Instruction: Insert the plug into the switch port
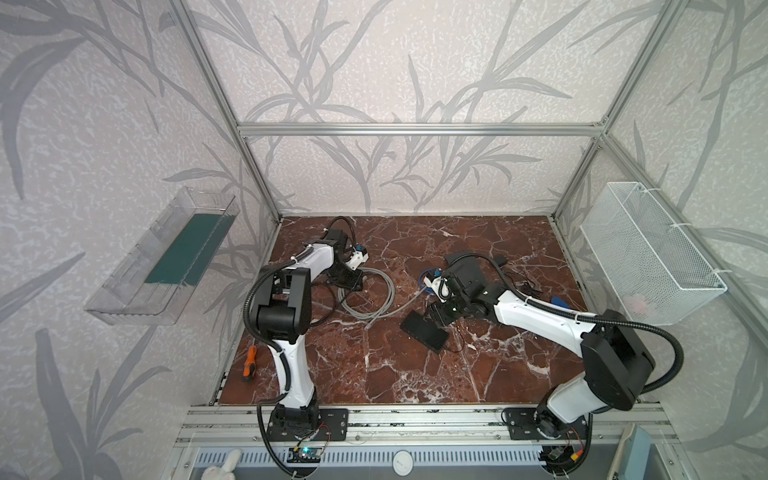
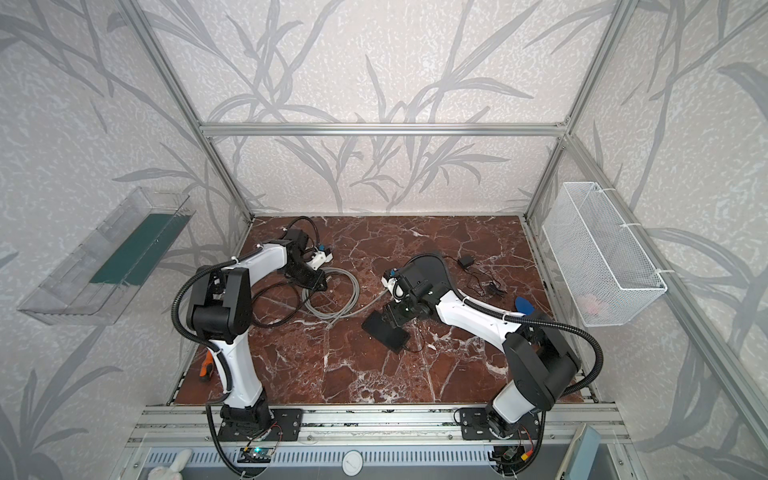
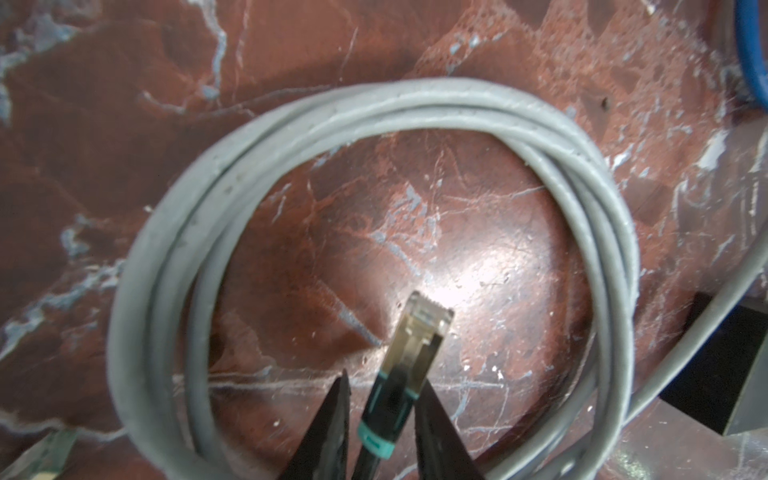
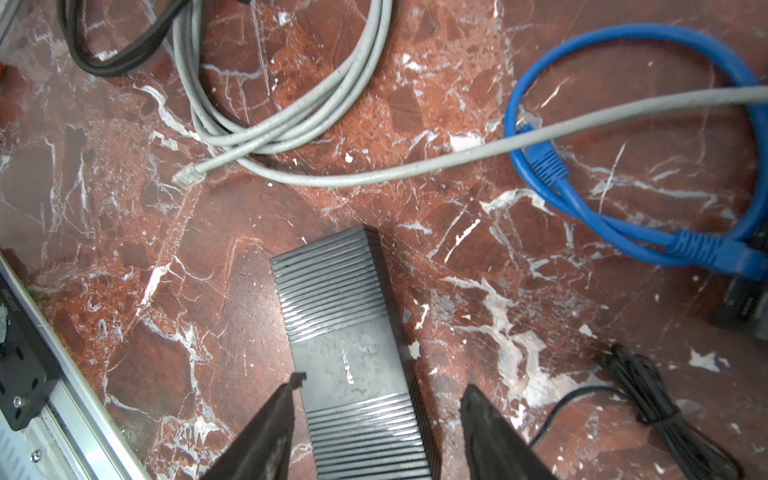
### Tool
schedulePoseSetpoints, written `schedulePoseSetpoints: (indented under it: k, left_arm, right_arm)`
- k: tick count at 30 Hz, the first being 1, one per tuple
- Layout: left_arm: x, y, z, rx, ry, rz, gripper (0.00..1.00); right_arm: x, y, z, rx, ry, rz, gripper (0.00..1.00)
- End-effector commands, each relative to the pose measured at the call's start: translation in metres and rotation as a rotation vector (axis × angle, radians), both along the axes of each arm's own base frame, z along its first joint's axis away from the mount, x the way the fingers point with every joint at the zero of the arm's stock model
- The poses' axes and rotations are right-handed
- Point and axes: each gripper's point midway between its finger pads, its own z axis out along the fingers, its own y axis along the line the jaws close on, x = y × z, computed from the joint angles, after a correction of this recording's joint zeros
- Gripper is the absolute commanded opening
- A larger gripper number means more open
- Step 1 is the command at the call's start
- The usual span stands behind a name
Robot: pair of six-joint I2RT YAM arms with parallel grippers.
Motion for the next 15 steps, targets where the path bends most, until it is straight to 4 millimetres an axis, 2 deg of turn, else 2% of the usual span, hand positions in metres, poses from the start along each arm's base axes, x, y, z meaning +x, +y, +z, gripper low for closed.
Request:
schedulePoseSetpoints:
  k: [1, 8, 11, 15]
  left_arm:
    - [0.004, -0.003, 0.003, -0.051, -0.008, 0.007, 0.27]
    - [0.003, -0.003, 0.004, -0.059, -0.007, -0.004, 0.21]
    - [0.000, -0.006, 0.007, -0.077, -0.005, -0.025, 0.14]
    - [-0.003, -0.011, 0.018, -0.098, -0.018, -0.041, 0.10]
  right_arm:
    - [0.003, 0.002, 0.004, 0.000, -0.001, 0.008, 0.63]
    - [0.003, 0.003, 0.003, 0.002, 0.003, 0.008, 0.63]
    - [0.005, 0.005, 0.004, 0.007, 0.003, 0.007, 0.63]
    - [0.006, 0.010, 0.010, 0.027, 0.019, 0.001, 0.62]
